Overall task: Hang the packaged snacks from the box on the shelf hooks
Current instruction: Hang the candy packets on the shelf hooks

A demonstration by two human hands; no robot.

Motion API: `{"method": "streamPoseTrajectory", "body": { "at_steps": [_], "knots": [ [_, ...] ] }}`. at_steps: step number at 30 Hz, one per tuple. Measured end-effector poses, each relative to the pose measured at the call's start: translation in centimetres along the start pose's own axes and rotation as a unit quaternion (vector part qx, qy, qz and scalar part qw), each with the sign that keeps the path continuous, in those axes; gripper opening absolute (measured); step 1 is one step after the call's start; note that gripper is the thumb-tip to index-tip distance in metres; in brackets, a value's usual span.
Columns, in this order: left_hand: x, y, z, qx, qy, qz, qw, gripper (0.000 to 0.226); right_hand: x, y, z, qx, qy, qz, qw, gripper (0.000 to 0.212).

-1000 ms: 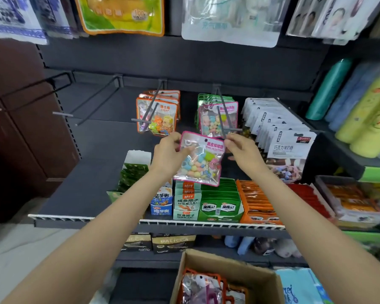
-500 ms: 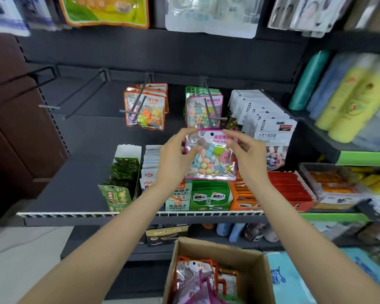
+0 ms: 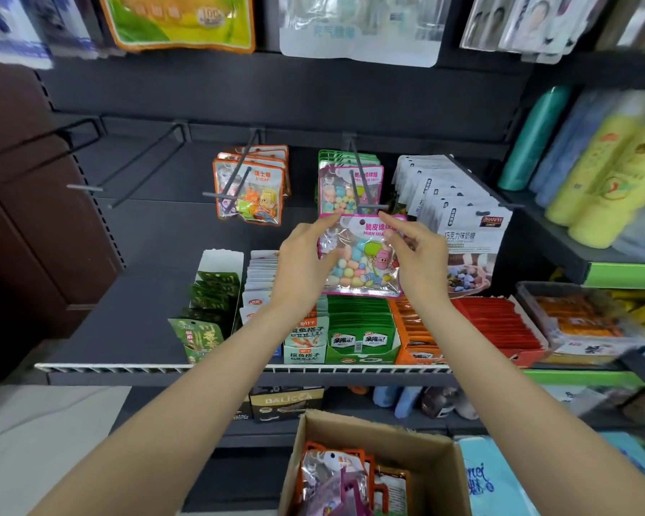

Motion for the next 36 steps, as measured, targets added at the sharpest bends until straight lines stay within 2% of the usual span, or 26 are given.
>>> {"method": "streamPoseTrajectory", "body": {
  "at_steps": [10,13,17,21,25,27,29,36],
  "knots": [
    [-1.3,0.3,-0.7,-0.012,-0.008,0.023,1.0,0.053,-1.2,0.1,0.5,0.009,-0.027,0.024,0.999,0.027],
    [-2.3,0.6,-1.1,-0.013,-0.015,0.02,1.0,0.053,-2.2,0.4,1.0,0.047,-0.023,0.018,0.998,0.028],
    [-6.1,0.8,-1.6,-0.033,-0.029,-0.007,0.999,0.063,-5.3,1.4,2.1,0.168,-0.002,-0.035,0.985,0.046],
    [-10.5,1.9,-2.3,-0.072,-0.062,-0.07,0.993,0.082,-9.3,2.8,4.1,0.228,-0.009,-0.075,0.971,0.064],
    [-13.6,2.6,-3.3,-0.054,-0.095,-0.085,0.99,0.076,-12.0,3.1,4.7,0.148,0.001,-0.049,0.988,0.039],
    [-14.5,2.6,-3.7,-0.079,-0.096,-0.087,0.988,0.078,-13.1,3.3,4.8,0.106,0.013,-0.032,0.994,0.043],
    [-15.2,2.3,-3.9,-0.082,-0.108,-0.086,0.987,0.08,-13.8,3.3,4.8,0.113,0.015,-0.022,0.993,0.043],
    [-14.0,0.9,-2.9,-0.107,-0.107,-0.07,0.986,0.072,-13.1,3.5,3.9,0.078,0.058,-0.047,0.994,0.056]
  ]
}}
Point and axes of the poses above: each hand's wrist, its own x-axis away from the middle knuckle, its own y-axis out of the palm, z = x × y, the point moved 3 cm from there along -x, towards the middle knuckle, and after that the axes turned 15 degrees about -z, right-handed, at the moved point
